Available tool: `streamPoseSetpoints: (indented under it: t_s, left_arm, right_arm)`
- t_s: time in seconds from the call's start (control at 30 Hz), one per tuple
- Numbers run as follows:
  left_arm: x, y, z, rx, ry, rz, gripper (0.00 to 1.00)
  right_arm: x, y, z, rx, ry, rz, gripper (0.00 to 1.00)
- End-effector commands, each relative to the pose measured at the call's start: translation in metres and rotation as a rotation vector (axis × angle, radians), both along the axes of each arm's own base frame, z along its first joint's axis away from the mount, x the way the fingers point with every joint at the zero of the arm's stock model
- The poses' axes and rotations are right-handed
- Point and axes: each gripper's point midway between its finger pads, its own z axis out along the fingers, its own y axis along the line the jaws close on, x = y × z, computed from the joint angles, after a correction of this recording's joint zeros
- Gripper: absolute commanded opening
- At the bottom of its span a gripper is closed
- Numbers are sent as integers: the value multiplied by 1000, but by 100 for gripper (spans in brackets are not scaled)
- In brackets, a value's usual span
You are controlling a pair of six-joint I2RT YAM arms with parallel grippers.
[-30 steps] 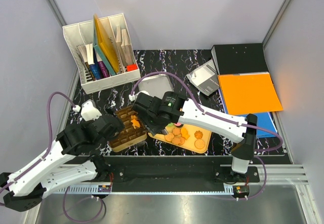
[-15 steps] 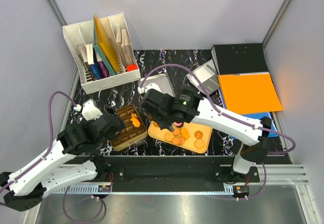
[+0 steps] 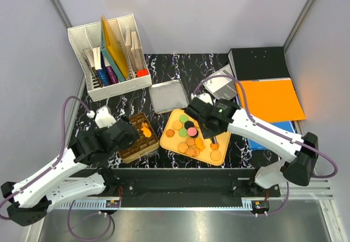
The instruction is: Pack the cookies
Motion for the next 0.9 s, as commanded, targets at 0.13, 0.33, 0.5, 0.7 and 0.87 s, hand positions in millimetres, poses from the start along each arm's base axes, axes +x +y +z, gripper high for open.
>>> streamPoseSetpoints:
  t_s: [0.13,0.33,0.5,0.7,0.87]
  left_arm:
    - [1,-11,-2,-21,8,-44,99]
    - [-1,-10,-5,-27,11,-46,99]
    - [-1,-14,-10,-32,21,-54,99]
    - [-1,-17,-12,-37,26,-62,99]
    - [-2,-18,-14,-43,34,-69,99]
  right_arm:
    - [-6,19,-46,33,82,-26,0]
    - [-21,20,-60,55,154,-1,14]
    - [-32,12,-88,16,210,-12,15]
    - [-42,5,-124,-9,259,-27,13]
    - [-48,0,-140,-30,283,-33,16]
